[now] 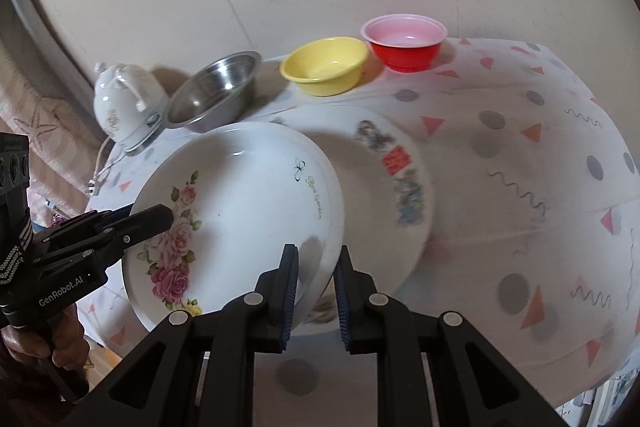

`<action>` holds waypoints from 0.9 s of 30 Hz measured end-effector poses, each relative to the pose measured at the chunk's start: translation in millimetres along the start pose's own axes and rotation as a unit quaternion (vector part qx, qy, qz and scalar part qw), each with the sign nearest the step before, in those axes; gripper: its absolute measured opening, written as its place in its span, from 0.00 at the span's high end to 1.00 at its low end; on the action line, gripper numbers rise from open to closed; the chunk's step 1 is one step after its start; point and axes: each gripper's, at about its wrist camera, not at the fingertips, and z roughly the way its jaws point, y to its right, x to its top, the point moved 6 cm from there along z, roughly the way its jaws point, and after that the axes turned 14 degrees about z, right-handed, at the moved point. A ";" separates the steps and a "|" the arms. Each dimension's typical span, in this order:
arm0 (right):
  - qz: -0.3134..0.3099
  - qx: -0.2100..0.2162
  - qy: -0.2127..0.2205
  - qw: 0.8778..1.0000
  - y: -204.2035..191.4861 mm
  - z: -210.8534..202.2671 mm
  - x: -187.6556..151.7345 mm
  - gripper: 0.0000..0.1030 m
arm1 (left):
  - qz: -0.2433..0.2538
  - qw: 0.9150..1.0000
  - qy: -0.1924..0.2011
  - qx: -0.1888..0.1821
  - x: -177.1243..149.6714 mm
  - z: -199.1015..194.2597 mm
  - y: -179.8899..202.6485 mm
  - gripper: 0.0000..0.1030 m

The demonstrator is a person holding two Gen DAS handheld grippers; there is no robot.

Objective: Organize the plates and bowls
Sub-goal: 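Carry the rose-pattern dish with the right gripper over the plate stack, then lower the rose-pattern dish with the right gripper onto the red-patterned plate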

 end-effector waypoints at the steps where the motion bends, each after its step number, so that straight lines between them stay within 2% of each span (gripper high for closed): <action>1: 0.000 -0.001 -0.002 1.000 3.8 1.2 2.6 0.83 | -0.001 1.000 -0.002 0.000 1.4 3.2 1.4 0.80; 9: -0.008 -0.004 -0.022 1.000 27.0 14.0 21.4 0.83 | -0.019 0.999 -0.026 0.009 8.1 33.7 6.3 0.80; 17: -0.034 -0.001 -0.041 0.999 24.3 30.9 31.9 0.83 | -0.045 0.998 -0.040 0.026 5.6 45.9 -2.4 0.80; 27: -0.052 -0.006 -0.044 0.998 24.0 36.2 36.9 0.83 | -0.044 0.997 -0.051 0.029 0.8 50.9 -0.1 0.79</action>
